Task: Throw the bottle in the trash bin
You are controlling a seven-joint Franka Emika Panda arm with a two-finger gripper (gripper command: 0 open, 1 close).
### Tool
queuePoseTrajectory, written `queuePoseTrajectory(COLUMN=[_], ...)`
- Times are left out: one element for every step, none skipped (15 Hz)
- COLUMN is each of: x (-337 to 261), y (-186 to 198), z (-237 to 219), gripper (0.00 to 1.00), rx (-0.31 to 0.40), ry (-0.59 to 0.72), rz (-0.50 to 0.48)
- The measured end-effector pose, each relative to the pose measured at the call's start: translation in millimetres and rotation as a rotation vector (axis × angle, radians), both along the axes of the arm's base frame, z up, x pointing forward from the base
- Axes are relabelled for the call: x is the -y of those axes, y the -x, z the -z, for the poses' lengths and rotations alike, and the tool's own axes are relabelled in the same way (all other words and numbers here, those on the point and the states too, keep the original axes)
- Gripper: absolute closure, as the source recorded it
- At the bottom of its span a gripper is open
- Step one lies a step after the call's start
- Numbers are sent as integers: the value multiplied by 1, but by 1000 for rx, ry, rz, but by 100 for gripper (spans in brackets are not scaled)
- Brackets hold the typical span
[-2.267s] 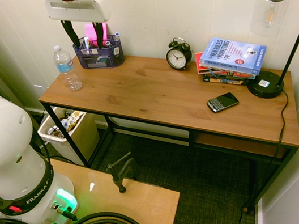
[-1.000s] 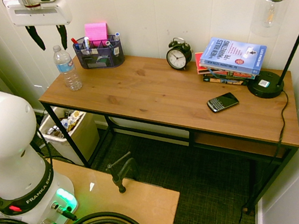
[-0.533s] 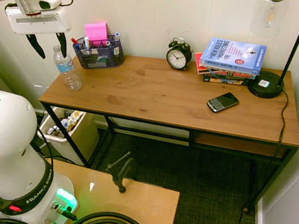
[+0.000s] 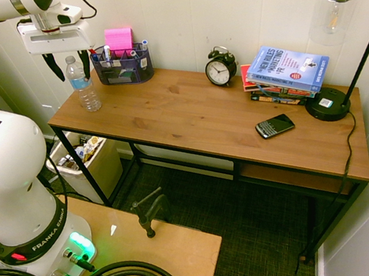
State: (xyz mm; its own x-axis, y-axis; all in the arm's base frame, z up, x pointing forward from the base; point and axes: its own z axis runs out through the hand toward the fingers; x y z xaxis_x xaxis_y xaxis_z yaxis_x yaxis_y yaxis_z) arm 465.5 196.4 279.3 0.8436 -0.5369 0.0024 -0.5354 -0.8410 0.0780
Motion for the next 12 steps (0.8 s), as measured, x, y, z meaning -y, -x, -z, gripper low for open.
queuePoseTrajectory(x=[1,1,1,0,-1,-2,-3,-3,-2,-2,-2,-1], y=[-1,-1,-2,-1,-1,0,0,0,0,0,0,0], z=[0,0,-1,-1,-1,-1,-1,-1,-1,-1,-1,-1], gripper=[100,100,100,100,100,100,100,100,100,100,100,100], rx=[5,10,12,13,14,15,16,18,19,20,20,20], ry=[3,7,7,8,10,12,14,17,21,21,21,21], rz=[-3,-7,-9,-10,-11,-12,-14,-16,-16,-15,-15,-14])
